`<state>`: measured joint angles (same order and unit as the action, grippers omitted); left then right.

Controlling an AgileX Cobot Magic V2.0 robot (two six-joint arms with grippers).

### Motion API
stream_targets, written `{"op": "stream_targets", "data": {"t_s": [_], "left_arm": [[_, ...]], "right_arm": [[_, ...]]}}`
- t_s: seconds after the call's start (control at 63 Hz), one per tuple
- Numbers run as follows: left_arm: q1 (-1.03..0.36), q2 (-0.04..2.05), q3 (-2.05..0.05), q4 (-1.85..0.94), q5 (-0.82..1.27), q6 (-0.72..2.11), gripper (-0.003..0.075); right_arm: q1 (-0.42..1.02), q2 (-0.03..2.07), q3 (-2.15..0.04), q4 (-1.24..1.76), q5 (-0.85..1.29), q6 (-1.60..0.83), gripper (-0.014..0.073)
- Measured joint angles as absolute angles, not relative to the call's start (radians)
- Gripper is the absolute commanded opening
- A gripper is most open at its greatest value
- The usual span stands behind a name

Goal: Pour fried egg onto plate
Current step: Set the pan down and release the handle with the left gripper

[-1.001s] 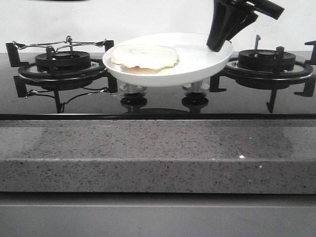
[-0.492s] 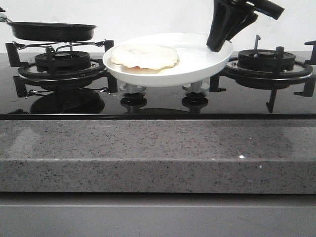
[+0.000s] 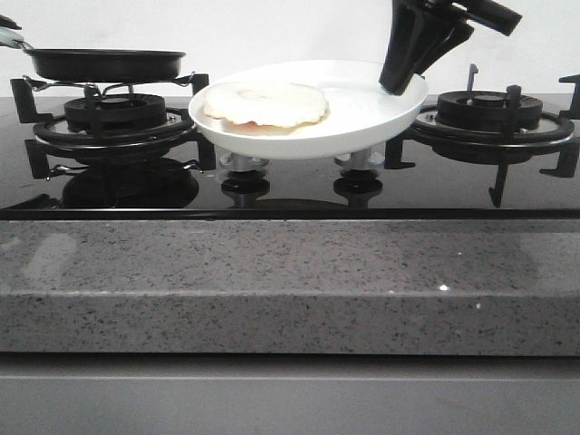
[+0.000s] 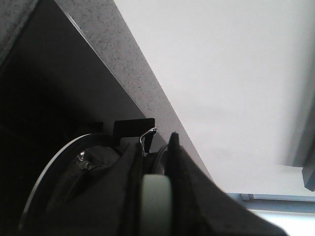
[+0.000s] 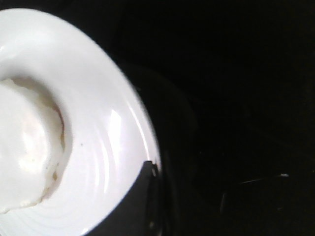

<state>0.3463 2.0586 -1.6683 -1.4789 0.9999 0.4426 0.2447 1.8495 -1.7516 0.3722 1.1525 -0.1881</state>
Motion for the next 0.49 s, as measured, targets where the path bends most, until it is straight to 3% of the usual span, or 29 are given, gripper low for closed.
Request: {"op": "stream_targets", "data": {"t_s": [0.206,0.254,0.318,0.492], "left_arm": [[0.346,2.059,-1.668,-1.460,1.004,0.444,0.0498],[0.346,2.059,-1.668,-1.460,1.014,0.444,0.0552],[0.346,2.059,-1.668,-1.458,1.031,0.444,0.0581],[0.367,2.059,-1.668,-1.407,1.123,0.444,0.0550]], "right_arm": [[0.245,1.849,-1.752,0.372,1.152,-0.188,-0.0108],[0.245,1.849,-1.752,0.372,1.152,-0.188,-0.0108],[0.245,1.849,-1.752,0.372,1.152,-0.188,-0.0108],[0.245,1.849,-1.752,0.372,1.152,-0.188,-0.0108]]}}
